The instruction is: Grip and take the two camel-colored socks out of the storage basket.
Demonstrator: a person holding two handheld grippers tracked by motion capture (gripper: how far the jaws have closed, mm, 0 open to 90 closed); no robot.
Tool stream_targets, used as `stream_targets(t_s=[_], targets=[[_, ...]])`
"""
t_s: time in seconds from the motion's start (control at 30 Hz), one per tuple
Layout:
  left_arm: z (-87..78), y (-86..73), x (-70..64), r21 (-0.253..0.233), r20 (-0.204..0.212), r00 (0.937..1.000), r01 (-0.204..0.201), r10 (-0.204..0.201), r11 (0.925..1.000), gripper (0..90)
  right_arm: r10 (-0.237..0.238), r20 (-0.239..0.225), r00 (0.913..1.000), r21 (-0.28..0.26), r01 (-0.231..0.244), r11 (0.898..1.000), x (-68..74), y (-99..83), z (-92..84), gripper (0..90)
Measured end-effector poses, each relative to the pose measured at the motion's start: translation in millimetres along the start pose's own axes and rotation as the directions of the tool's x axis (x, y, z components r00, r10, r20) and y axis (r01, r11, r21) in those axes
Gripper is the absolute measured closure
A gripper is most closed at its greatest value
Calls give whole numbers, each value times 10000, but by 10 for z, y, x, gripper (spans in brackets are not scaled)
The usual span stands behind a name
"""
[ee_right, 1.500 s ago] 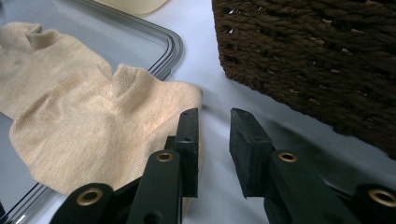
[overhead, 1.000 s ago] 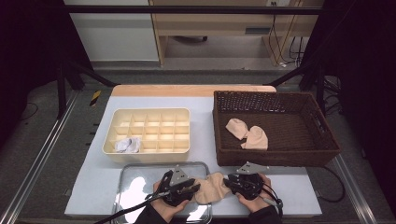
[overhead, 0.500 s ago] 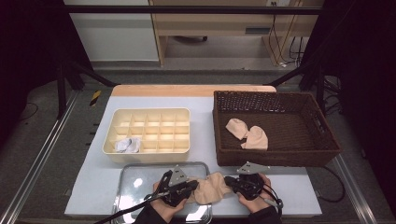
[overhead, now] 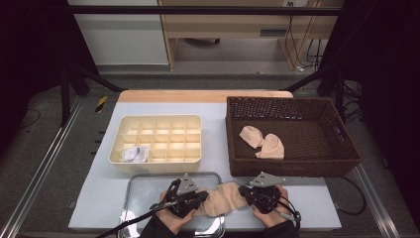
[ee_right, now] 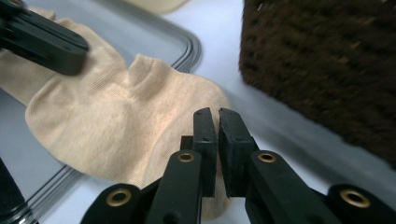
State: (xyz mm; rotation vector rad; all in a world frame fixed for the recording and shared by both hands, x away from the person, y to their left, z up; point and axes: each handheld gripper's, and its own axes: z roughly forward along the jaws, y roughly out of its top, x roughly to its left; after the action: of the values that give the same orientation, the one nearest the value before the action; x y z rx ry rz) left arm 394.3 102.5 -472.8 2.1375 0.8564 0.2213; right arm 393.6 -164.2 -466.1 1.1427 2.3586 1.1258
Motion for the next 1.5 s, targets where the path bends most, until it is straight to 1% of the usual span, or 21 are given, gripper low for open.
stream_targets(t_s=[0.07, 0.17, 0.23, 0.3, 0.33, 0.37, 0.43, 0.47, 0.53, 0.6, 0.7, 0.73, 0.9, 1.03, 1.13, 1.2, 1.3, 1.37, 1.43, 1.47, 1.5], targets=[[33, -23, 15, 21, 6, 10000, 22, -22, 10000, 862, -33, 1, 10000, 158, 33, 9999, 1, -12, 26, 849], [-2, -2, 17, -120, -99, 9999, 17, -18, 9999, 842, 75, 0, 10000, 311, -75, 9995, -10, -27, 33, 837], [-20, 7, 23, -244, -95, 9999, 71, -73, 9997, 778, 207, -63, 9998, 149, -206, 9997, -23, -28, 20, 820], [-39, 16, 22, -466, -67, 10000, 50, -53, 9989, 725, 453, -92, 9989, -258, -455, 9986, -53, -13, -36, 819], [-43, 19, 18, -524, -80, 10000, 46, -50, 9986, 710, 562, 47, 9984, -471, -560, 9973, -80, -6, -70, 820], [-46, 22, 15, -566, -85, 10000, 28, -33, 9984, 704, 570, 197, 9982, -548, -559, 9969, -100, -4, -84, 820], [-31, 16, 8, -571, -86, 9999, 56, -61, 9984, 707, 613, 453, 9971, -489, -590, 9971, -150, -18, -87, 814], [-22, 10, 9, -525, -104, 9999, 55, -60, 9986, 714, 726, 502, 9961, -266, -713, 9971, -191, -51, -52, 808], [7, -6, 7, -430, -114, 9999, 76, -81, 9990, 732, 760, 489, 9959, 37, -763, 9971, -211, -89, 2, 803], [24, -19, 0, -393, -87, 9999, 61, -64, 9992, 762, 753, 285, 9968, 141, -757, 9970, -203, -101, 40, 788], [4, -13, -18, -530, -125, 9999, -68, 61, 9986, 833, 822, -76, 9966, -145, -823, 9965, -159, -77, 26, 758], [-2, -9, -19, -538, -89, 9999, -78, 73, 9985, 851, 797, -116, 9968, -203, -799, 9966, -152, -75, 23, 755], [-43, 7, -22, -578, 79, 9999, -128, 133, 9982, 879, 802, -349, 9962, -344, -814, 9961, -118, -65, 14, 733], [-120, 46, -28, -840, 198, 9997, -139, 156, 9964, 882, 726, -422, 9965, -240, -736, 9970, -91, -68, 31, 709], [-183, 72, -35, -987, 250, 9995, -161, 186, 9950, 882, 539, -372, 9979, 83, -536, 9985, -73, -85, 74, 700], [-207, 82, -36, -1039, 249, 9995, -153, 179, 9945, 882, 438, -347, 9984, 318, -427, 9986, -57, -102, 106, 702], [-220, 83, -36, -975, 157, 9996, -238, 254, 9950, 882, 409, -394, 9984, 297, -398, 9988, -42, -109, 122, 730], [-197, 66, -29, -826, 80, 9996, -272, 279, 9962, 882, 367, -429, 9984, 278, -355, 9990, -34, -116, 126, 780], [-174, 49, -25, -706, 36, 9996, -281, 285, 9971, 882, 394, -559, 9977, 285, -379, 9989, 2, -116, 131, 850], [-164, 39, -22, -661, 31, 9996, -269, 271, 9975, 882, 420, -544, 9976, 308, -403, 9987, 9, -114, 132, 862], [-151, 26, -16, -560, 20, 9996, -268, 269, 9981, 882, 330, -510, 9982, 299, -315, 9991, 11, -112, 134, 879]])
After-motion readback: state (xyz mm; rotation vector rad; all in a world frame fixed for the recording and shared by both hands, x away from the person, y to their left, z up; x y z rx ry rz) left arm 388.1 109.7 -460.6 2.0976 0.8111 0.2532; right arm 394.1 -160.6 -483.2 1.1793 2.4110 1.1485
